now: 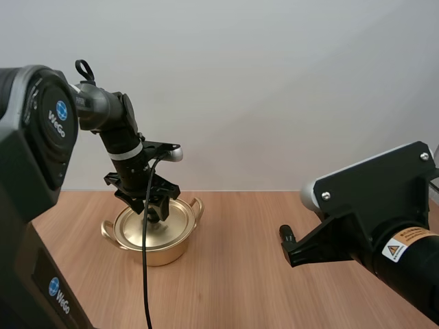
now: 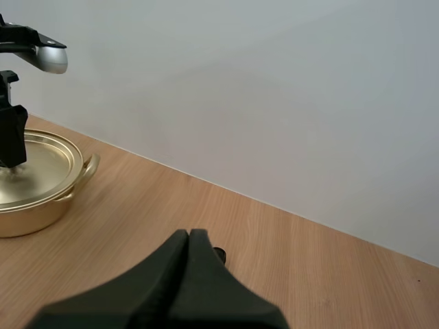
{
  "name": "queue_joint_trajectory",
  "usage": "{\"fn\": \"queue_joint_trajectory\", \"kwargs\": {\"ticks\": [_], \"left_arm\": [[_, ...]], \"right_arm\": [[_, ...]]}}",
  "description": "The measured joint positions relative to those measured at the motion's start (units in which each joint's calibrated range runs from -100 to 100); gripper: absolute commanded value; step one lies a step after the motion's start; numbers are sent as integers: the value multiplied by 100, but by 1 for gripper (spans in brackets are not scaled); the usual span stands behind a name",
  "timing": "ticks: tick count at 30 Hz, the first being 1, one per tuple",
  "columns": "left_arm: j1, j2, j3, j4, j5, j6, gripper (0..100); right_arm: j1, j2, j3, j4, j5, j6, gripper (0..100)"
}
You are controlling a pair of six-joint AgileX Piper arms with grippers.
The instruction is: Open the pot, put the car inside, and close it
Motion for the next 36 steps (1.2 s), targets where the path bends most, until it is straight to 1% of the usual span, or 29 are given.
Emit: {"fn": "queue_joint_trajectory", "kwargs": {"ticks": [2,4,8,9,11,13,30,36], "left_arm": [[0,0,0,0,0,0,60],[0,0,0,0,0,0,52],[0,0,0,0,0,0,46],[0,0,0,0,0,3,41],[0,0,0,0,0,36,24],[0,0,0,0,0,47,0],[0,-120,0,-55,-118,58,0],[0,-415,-341,-77,-102,74,0]], "right_arm": [[0,0,0,0,0,0,0],[0,0,0,0,0,0,0],[0,0,0,0,0,0,0],[0,0,0,0,0,0,0],[0,0,0,0,0,0,0],[0,0,0,0,0,0,0],[0,0,0,0,0,0,0],[0,0,0,0,0,0,0]]}}
